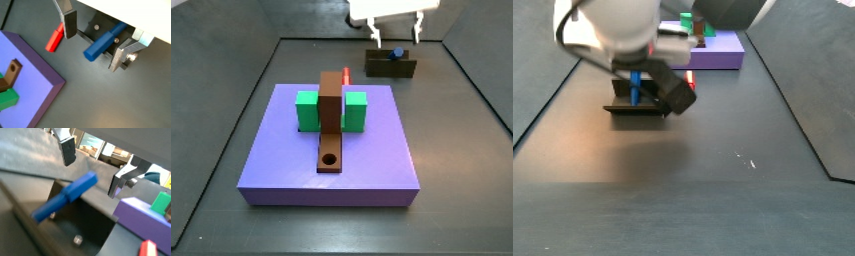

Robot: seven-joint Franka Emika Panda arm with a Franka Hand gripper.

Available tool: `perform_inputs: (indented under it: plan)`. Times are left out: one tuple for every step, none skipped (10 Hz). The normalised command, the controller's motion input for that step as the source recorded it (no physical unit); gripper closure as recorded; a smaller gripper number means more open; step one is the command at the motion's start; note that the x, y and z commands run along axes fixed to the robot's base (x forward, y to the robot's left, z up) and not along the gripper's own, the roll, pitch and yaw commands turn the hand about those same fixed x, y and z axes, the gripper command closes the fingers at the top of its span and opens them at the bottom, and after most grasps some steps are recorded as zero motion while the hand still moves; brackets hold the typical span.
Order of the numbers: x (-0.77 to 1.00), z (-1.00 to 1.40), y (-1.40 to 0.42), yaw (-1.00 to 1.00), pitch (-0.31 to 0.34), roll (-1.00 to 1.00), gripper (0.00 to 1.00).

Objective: Pick up the blue object. Move up. Place the blue object on the fixture. Regrasp the blue object. Move to above the board. Insert the blue object.
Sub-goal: Regrasp the blue object.

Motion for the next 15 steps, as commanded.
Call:
perform_inputs:
  plan:
    - [-0.06,0.67,-0.16,0.02,-0.597,0.5,0.0]
    - [0.0,0.49,-0.13,0.02,-0.669,0.71,0.0]
    - [0.19,0.31,-0.13,0.12,-0.474,1.0,0.0]
    - [0.42,0.11,-0.08,0.02,-0.051,1.0,0.0]
    - [0.21,0.03,-0.08,0.0,0.02,1.0,0.0]
    - [0.14,0.04,-0.03,-0.05,0.16,1.0,0.0]
    - [0.03,0.09,-0.03,-0.07,0.291,1.0,0.0]
    - [0.0,0.12,-0.03,-0.08,0.346,1.0,0.0]
    - [0.0,0.12,-0.03,-0.08,0.334,1.0,0.0]
    - [0.04,0.08,-0.02,0.0,0.249,1.0,0.0]
    - [0.09,0.05,-0.02,0.0,0.166,1.0,0.0]
    - [0.14,0.04,-0.01,0.0,0.12,1.0,0.0]
    - [0.15,0.03,-0.01,0.0,0.103,1.0,0.0]
    - [0.08,0.03,-0.01,0.14,0.086,1.0,0.0]
    - [0.05,0.03,-0.01,0.18,0.083,1.0,0.0]
